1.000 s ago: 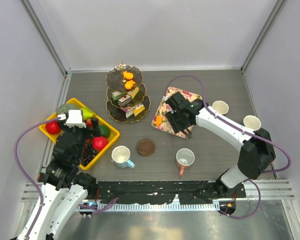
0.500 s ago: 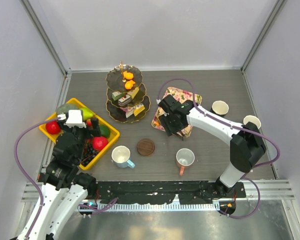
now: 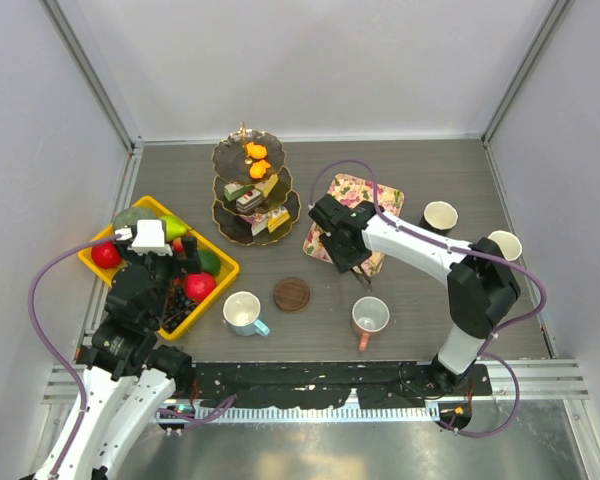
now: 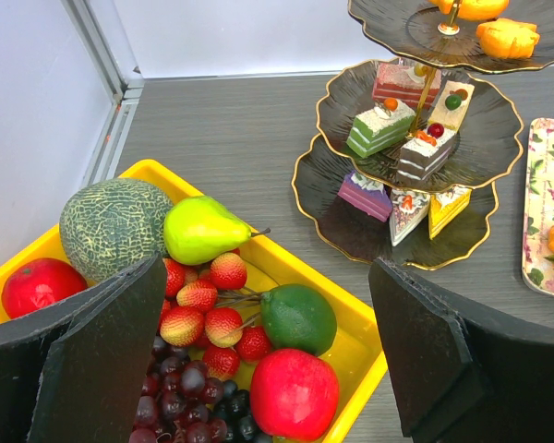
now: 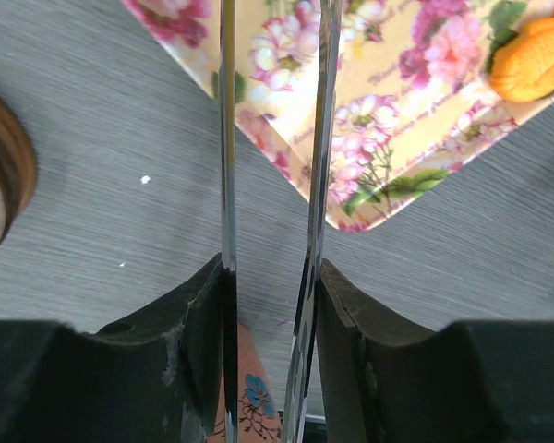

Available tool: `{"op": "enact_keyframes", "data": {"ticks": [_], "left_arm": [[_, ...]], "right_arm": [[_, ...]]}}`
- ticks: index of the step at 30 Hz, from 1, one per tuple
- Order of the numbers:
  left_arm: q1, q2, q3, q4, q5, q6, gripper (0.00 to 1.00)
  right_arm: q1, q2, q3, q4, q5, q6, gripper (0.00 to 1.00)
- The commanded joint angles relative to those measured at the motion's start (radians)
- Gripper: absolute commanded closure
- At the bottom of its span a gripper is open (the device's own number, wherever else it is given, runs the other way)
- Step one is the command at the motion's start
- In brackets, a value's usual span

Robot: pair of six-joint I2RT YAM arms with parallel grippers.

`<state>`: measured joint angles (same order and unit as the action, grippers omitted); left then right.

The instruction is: Serve the afternoon tea

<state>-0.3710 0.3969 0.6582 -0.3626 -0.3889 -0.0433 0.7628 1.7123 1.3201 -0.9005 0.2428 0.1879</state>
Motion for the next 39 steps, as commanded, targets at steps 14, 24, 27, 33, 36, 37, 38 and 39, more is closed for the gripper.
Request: {"op": "enact_keyframes", "data": {"ticks": [14,24,27,33,36,37,38,39], "left_arm": [[0.003,-0.009,0.003,0.051,0.005,0.005,0.01],[0.003,-0.01,0.003,0.051,0.004,0.005,0.01],[0.003,-0.01,0.003,0.051,0.002,0.005,0.01],[0.003,-0.013,0.003,0.05,0.001,0.006,0.01],[0.003,-0.013,0.001,0.051,0.001,0.006,0.01],[0.003,-0.015,0.003,0.05,0.001,0.005,0.01],[0.001,-0.015,0.003,0.053,0.001,0.006,0.01],[0.003,-0.015,0.003,0.051,0.002,0.006,0.01]], "right_arm": [[-0.053,-0.045,0.085,-0.024,0.024,-0.019,0.43],[-0.053,0.024,0.097,-0.043,0.067,-0.011,0.43],[-0.053,0.041,0.099,-0.038,0.067,-0.01,0.43],[-0.053,0.05,0.111,-0.043,0.088,-0.015,0.51],[-0.053,0.035,0.119,-0.052,0.099,-0.019,0.58],[-0.053,0.018,0.122,-0.054,0.107,-0.022,0.59],[-0.051,0.012,0.125,-0.058,0.108,-0.024,0.61],[-0.049,-0.005,0.131,-0.061,0.119,-0.028,0.62]]}}
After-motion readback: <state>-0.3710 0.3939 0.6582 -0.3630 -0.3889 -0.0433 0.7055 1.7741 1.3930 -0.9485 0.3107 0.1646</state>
